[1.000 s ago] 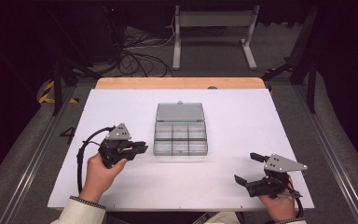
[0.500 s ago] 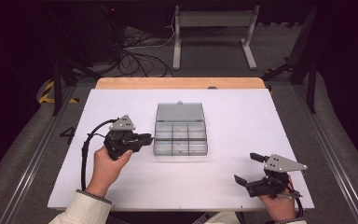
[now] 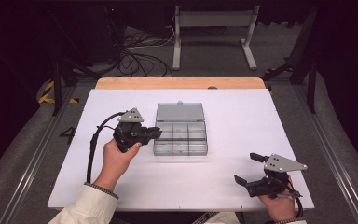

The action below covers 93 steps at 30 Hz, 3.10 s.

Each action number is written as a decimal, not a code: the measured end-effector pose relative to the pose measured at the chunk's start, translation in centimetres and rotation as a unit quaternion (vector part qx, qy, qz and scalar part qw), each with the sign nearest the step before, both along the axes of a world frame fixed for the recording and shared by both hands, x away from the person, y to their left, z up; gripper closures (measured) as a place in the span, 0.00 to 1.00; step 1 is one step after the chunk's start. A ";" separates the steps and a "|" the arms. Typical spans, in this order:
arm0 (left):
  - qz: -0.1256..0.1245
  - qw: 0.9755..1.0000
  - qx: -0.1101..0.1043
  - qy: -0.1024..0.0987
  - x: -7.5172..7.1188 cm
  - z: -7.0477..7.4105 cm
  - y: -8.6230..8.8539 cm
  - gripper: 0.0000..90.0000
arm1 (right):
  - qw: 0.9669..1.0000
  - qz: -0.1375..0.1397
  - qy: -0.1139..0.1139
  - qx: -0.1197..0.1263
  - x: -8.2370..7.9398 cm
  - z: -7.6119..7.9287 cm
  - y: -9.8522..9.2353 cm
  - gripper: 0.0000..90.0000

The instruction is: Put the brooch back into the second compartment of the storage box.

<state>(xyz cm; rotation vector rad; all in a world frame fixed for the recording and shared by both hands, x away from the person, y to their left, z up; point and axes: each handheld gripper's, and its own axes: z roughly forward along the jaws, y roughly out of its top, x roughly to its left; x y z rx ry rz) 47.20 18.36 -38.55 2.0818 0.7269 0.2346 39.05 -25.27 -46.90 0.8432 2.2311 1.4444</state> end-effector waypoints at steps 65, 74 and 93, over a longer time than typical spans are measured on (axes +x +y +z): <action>0.059 0.998 0.029 0.006 5.7 -5.0 -5.9 0.87 | 1.000 0.007 0.003 0.001 0.1 -0.1 -0.2 0.01; 0.055 0.997 0.056 0.002 6.0 -5.9 -6.4 0.87 | 1.000 0.006 0.002 0.001 0.1 -0.1 -0.2 0.01; 0.047 0.997 0.065 0.018 6.1 -6.5 -6.9 0.86 | 1.000 0.006 0.003 0.001 0.1 -0.1 -0.2 0.01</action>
